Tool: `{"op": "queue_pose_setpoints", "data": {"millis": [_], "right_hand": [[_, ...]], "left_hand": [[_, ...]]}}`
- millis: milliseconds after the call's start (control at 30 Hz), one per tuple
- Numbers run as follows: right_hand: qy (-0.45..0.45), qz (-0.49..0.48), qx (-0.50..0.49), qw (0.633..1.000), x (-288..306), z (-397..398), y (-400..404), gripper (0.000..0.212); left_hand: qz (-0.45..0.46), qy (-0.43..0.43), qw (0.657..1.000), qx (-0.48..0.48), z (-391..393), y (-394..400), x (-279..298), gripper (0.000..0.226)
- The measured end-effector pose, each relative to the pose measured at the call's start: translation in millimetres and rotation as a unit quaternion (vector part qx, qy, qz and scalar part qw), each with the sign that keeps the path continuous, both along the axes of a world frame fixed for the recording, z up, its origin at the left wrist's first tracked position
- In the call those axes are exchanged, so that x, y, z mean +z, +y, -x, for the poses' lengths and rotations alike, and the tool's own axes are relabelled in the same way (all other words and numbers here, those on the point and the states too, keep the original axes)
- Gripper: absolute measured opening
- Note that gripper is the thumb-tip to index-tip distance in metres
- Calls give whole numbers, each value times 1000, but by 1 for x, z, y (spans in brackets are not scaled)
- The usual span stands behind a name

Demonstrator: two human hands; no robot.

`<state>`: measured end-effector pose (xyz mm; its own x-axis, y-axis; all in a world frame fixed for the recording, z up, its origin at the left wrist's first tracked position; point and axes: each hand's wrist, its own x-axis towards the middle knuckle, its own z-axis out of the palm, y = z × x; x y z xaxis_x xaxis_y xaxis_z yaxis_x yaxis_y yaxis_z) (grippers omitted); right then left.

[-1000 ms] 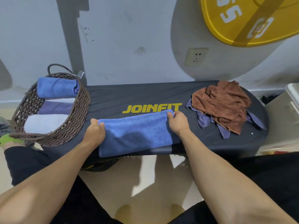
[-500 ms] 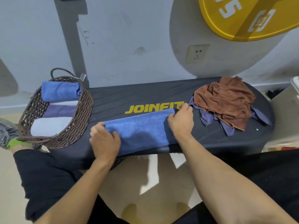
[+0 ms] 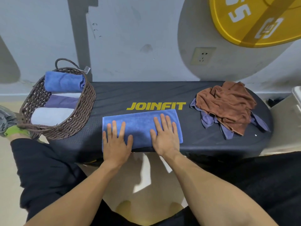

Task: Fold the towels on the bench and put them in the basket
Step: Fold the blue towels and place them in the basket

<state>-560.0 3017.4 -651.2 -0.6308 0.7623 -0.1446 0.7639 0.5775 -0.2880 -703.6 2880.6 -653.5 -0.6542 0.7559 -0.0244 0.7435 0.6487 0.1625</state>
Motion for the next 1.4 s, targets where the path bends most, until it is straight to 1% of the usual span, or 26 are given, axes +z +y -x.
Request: {"op": "queue_pose_setpoints", "data": {"millis": [67, 133, 233, 267, 367, 400, 467, 533, 567, 667, 733, 833, 867, 900, 933, 1000, 1033, 1100, 1133, 1167, 1233, 1267, 1300, 1333, 1367, 1400], "right_hand": [[-21, 5, -46, 999, 5, -9, 8, 58], [-9, 33, -85, 996, 15, -12, 17, 57], [64, 52, -170, 982, 36, -12, 32, 44], [74, 56, -194, 977, 41, -14, 36, 41], [71, 124, -264, 954, 48, -24, 46, 45], [59, 143, -285, 946, 49, -26, 47, 49], [33, 176, -310, 934, 50, -26, 48, 52], [12, 207, -312, 927, 52, -21, 50, 51], [-1, 221, -306, 926, 53, -18, 52, 52], [-31, 261, -277, 924, 58, -15, 59, 50], [-34, 277, -258, 925, 63, -14, 62, 46], [1, 295, -243, 924, 68, -12, 66, 42], [17, 311, -246, 918, 69, -11, 67, 41], [40, 336, -260, 904, 70, -11, 68, 44], [73, 372, -287, 880, 70, -12, 69, 49], [158, 447, -351, 807, 73, -16, 69, 55], [197, 464, -377, 777, 74, -16, 68, 52], [248, 461, -407, 748, 75, -11, 66, 33], [253, 456, -410, 748, 77, -5, 64, 21], [251, 449, -404, 756, 81, 2, 61, 13], [198, 406, -360, 816, 81, 16, 56, 19], [151, 376, -330, 853, 83, 21, 51, 17], [109, 347, -304, 881, 85, 25, 46, 11], [76, 328, -284, 898, 84, 26, 42, 20], [44, 312, -270, 910, 81, 24, 39, 39], [22, 283, -262, 923, 81, 22, 36, 52]], "left_hand": [[28, -17, 999, 4, 4, 3, 4, 65], [29, -21, 999, 4, 5, 13, 14, 66], [12, 6, 1000, -26, -6, 32, 27, 64], [1, 14, 999, -40, -12, 38, 30, 63], [-60, -13, 993, -104, -25, 56, 31, 60], [-56, -20, 991, -124, -28, 61, 28, 62], [19, -16, 989, -148, -33, 65, 18, 66], [90, -1, 984, -157, -30, 64, 5, 65], [100, -6, 982, -161, -27, 62, 1, 65], [92, -44, 979, -175, -18, 58, 0, 65], [83, -59, 979, -176, -16, 56, 1, 65], [67, -55, 980, -178, -17, 54, 0, 64], [67, -50, 980, -179, -17, 54, -1, 64], [69, -45, 980, -179, -17, 54, -2, 64], [71, -42, 980, -180, -16, 54, -2, 65], [75, -43, 979, -184, -16, 53, 1, 65], [77, -50, 978, -189, -16, 53, 4, 65], [70, -93, 975, -190, -14, 55, 12, 64], [45, -134, 974, -177, -13, 56, 18, 63], [-1, -187, 971, -148, -13, 56, 25, 59], [-106, -279, 952, -64, -14, 51, 37, 47], [-142, -300, 943, -28, -16, 46, 42, 41], [-164, -312, 936, -3, -17, 42, 47, 36], [-174, -321, 931, 12, -18, 38, 51, 33], [-178, -331, 927, 19, -19, 35, 54, 31], [-180, -335, 925, 18, -20, 32, 57, 30]]}}
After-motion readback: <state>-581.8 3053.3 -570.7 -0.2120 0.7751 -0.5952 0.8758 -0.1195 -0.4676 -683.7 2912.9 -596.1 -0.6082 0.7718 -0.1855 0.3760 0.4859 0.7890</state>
